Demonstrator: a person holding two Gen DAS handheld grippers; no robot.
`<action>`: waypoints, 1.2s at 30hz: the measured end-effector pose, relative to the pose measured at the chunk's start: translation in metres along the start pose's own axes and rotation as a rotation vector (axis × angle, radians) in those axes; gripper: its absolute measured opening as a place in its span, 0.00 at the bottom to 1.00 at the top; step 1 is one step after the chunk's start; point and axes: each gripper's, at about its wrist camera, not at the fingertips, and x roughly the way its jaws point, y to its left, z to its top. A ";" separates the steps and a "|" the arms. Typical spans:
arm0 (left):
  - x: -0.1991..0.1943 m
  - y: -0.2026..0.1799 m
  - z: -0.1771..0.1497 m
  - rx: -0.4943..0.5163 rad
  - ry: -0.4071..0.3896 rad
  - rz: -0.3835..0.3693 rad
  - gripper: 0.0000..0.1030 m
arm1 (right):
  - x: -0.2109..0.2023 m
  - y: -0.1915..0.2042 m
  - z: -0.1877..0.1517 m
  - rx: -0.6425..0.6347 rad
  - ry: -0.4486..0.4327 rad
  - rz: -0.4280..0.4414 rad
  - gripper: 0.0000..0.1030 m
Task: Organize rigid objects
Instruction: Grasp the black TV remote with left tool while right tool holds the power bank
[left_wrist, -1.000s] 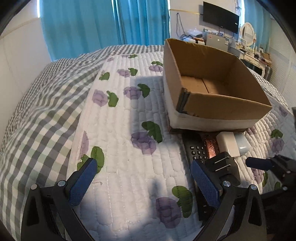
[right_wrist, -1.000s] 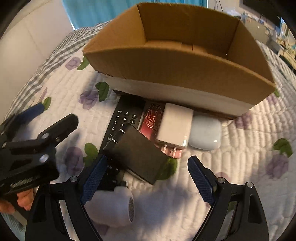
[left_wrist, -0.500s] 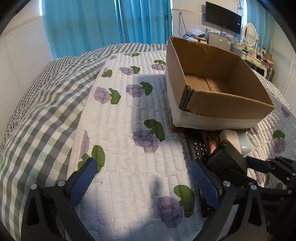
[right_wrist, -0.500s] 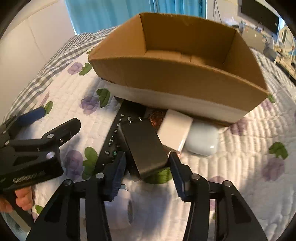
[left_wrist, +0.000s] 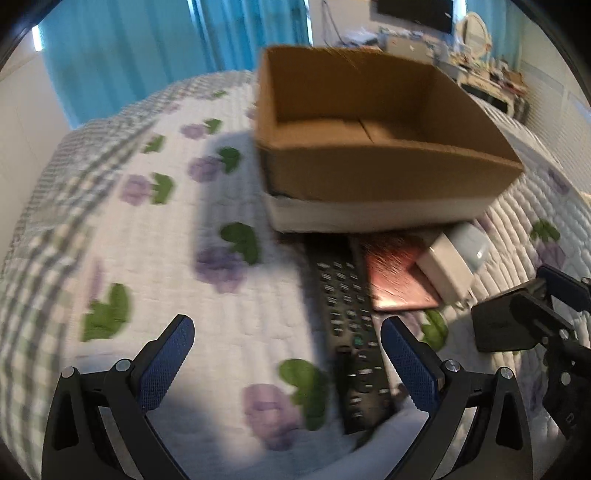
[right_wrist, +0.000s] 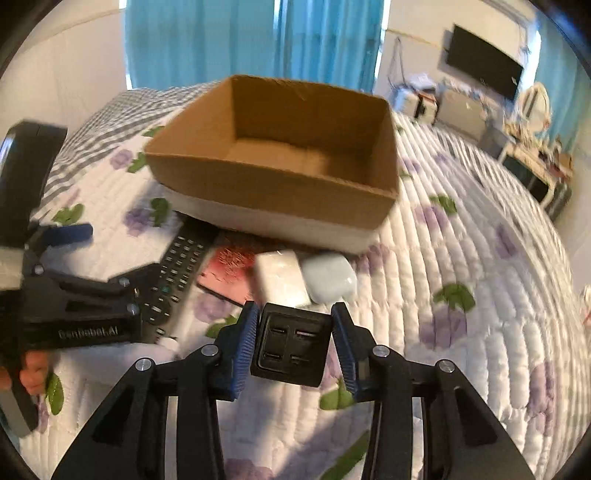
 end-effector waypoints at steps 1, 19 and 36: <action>0.004 -0.004 -0.001 0.004 0.011 -0.006 1.00 | 0.004 -0.004 -0.001 0.016 0.016 0.013 0.39; 0.014 -0.014 -0.009 0.017 0.079 -0.126 0.40 | 0.007 -0.004 -0.003 0.019 0.013 0.009 0.38; -0.011 -0.017 -0.010 0.019 0.052 -0.122 0.14 | -0.035 0.001 0.012 -0.018 -0.074 0.016 0.38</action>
